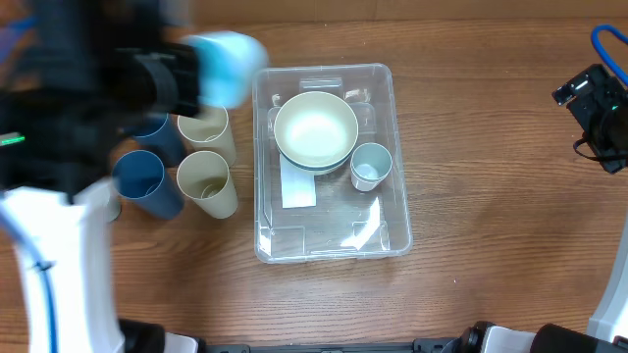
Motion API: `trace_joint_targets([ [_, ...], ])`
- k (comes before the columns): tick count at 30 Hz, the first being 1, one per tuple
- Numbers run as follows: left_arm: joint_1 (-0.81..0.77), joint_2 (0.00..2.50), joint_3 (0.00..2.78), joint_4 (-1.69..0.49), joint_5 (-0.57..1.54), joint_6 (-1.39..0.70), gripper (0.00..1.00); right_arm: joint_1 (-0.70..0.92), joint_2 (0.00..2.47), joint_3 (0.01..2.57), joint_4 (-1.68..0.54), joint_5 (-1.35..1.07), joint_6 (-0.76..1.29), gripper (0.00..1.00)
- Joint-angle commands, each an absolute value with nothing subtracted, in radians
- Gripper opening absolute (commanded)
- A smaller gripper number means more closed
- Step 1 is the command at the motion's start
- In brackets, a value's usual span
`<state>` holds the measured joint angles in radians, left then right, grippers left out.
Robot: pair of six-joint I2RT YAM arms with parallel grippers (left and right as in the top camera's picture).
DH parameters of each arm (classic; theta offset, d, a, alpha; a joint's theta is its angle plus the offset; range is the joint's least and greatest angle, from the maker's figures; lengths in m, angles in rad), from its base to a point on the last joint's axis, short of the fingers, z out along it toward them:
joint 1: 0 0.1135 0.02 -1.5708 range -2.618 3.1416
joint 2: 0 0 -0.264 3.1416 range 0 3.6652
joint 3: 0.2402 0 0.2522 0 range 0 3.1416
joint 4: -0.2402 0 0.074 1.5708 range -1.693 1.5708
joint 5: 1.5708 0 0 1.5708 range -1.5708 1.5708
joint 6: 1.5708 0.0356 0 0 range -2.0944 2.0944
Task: Pack container
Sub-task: 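Stack the light blue cup onto the cups in the bin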
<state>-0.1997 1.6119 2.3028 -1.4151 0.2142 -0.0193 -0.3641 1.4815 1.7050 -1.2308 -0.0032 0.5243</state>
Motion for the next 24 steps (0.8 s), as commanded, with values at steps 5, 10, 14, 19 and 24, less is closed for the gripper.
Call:
trace_joint_targets([
  [5,-0.622,1.893,2.299,-1.373,0.066,0.223,0.04,-0.360,1.473,1.708,-1.228,-0.004,0.532,1.00],
  [10,-0.669,2.077,2.299,-1.336,0.069,0.258,0.04,-0.360,1.473,1.708,-1.228,-0.004,0.532,1.00],
  [14,-0.667,2.157,2.299,-1.328,0.070,0.270,0.04,-0.360,1.473,1.708,-1.228,-0.004,0.532,1.00],
  [19,-0.667,2.234,2.299,-1.339,0.067,0.270,0.04,-0.360,1.473,1.708,-1.228,-0.004,0.532,1.00],
  [24,-0.667,2.268,2.299,-1.353,-0.022,0.273,0.27,-0.360,1.473,1.708,-1.228,-0.004,0.532,1.00],
])
